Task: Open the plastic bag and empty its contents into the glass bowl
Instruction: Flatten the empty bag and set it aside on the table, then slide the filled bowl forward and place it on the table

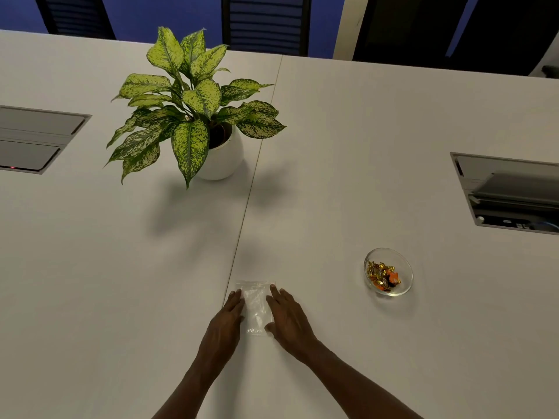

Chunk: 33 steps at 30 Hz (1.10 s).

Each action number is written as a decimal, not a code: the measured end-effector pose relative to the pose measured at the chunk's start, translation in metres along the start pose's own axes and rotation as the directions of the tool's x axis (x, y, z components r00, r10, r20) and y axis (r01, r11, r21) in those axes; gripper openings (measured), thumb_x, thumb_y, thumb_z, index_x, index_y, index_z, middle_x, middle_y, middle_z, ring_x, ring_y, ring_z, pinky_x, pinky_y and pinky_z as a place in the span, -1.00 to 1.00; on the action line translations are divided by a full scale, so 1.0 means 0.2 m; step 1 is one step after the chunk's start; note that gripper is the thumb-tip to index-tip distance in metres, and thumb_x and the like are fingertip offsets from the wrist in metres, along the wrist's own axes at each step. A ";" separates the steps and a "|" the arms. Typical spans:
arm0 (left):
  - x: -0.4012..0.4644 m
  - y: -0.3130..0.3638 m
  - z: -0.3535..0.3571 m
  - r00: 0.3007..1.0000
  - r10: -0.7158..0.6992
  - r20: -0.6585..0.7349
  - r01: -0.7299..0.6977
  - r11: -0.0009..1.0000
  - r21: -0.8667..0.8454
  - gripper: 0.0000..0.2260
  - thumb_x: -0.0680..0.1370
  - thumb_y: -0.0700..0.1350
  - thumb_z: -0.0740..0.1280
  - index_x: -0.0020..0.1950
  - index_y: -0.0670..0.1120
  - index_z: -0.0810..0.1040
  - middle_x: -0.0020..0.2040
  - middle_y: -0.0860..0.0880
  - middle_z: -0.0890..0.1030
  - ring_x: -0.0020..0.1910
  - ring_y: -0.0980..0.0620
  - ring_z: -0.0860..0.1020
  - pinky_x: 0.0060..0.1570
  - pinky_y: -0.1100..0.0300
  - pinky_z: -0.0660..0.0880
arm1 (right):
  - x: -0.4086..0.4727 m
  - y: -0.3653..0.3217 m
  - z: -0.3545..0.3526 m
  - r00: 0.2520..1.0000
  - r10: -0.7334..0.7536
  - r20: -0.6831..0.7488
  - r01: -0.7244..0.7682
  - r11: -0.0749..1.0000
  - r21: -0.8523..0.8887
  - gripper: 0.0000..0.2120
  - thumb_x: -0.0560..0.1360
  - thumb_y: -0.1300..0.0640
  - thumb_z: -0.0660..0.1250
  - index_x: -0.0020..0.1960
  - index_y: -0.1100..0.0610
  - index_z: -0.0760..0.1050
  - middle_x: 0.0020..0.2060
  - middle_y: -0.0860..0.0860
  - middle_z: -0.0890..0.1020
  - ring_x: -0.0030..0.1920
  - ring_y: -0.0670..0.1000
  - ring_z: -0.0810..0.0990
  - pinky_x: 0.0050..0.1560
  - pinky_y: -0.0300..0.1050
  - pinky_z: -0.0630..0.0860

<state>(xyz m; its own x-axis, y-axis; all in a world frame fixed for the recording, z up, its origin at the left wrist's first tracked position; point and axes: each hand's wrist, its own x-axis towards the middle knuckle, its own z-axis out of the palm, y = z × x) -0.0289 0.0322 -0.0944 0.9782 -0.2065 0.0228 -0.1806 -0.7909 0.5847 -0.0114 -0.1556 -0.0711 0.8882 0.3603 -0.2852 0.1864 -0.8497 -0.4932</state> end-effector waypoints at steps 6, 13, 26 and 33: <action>0.01 0.07 -0.04 0.993 -0.120 -0.010 0.120 0.993 -0.010 -0.68 0.49 -0.41 0.35 0.25 -0.37 0.51 0.30 -0.35 0.51 0.25 -0.36 0.51 0.30 0.24 0.37 | -0.07 0.03 -0.08 0.996 -0.064 -0.065 0.067 0.997 0.042 -0.44 0.56 0.19 0.28 0.50 0.22 0.16 0.55 0.15 0.08 0.56 0.12 0.04 0.53 -0.07 0.05; 0.03 0.27 -0.06 0.988 -0.115 -0.099 0.112 0.993 -0.039 -0.65 0.56 -0.26 0.31 0.33 -0.31 0.47 0.36 -0.28 0.48 0.37 -0.23 0.45 0.33 0.00 0.39 | -0.17 0.14 -0.22 0.993 -0.003 -0.116 0.015 0.995 0.101 -0.43 0.56 0.17 0.27 0.51 0.15 0.15 0.56 0.06 0.12 0.55 0.03 0.07 0.47 -0.20 0.00; 0.18 0.81 0.04 0.988 -0.088 -0.129 0.080 0.994 -0.068 -0.73 0.49 -0.30 0.42 0.19 -0.29 0.60 0.15 -0.22 0.66 0.18 -0.19 0.61 0.22 0.00 0.50 | -0.49 0.54 -0.60 0.961 0.104 -0.255 -0.074 0.989 0.126 -0.53 0.57 0.13 0.28 0.44 0.19 0.30 0.47 0.08 0.32 0.48 0.00 0.25 0.46 -0.18 0.19; 0.34 1.02 0.11 0.993 -0.112 -0.033 0.104 0.980 -0.169 -0.77 0.53 -0.32 0.36 0.17 -0.27 0.61 0.12 -0.21 0.66 0.13 -0.19 0.61 0.13 -0.08 0.55 | -0.57 0.72 -0.72 0.911 0.237 -0.337 -0.165 0.959 0.229 -0.60 0.53 0.17 0.35 0.33 0.26 0.44 0.29 0.19 0.52 0.35 0.15 0.45 0.37 -0.07 0.33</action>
<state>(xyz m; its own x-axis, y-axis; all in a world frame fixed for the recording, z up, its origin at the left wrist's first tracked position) -0.0023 -0.1561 0.0080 0.9951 -0.0979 -0.0159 -0.0574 -0.6990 0.7128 -0.0245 -0.3752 0.0088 0.9950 -0.0030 -0.1003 -0.0643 -0.7866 -0.6141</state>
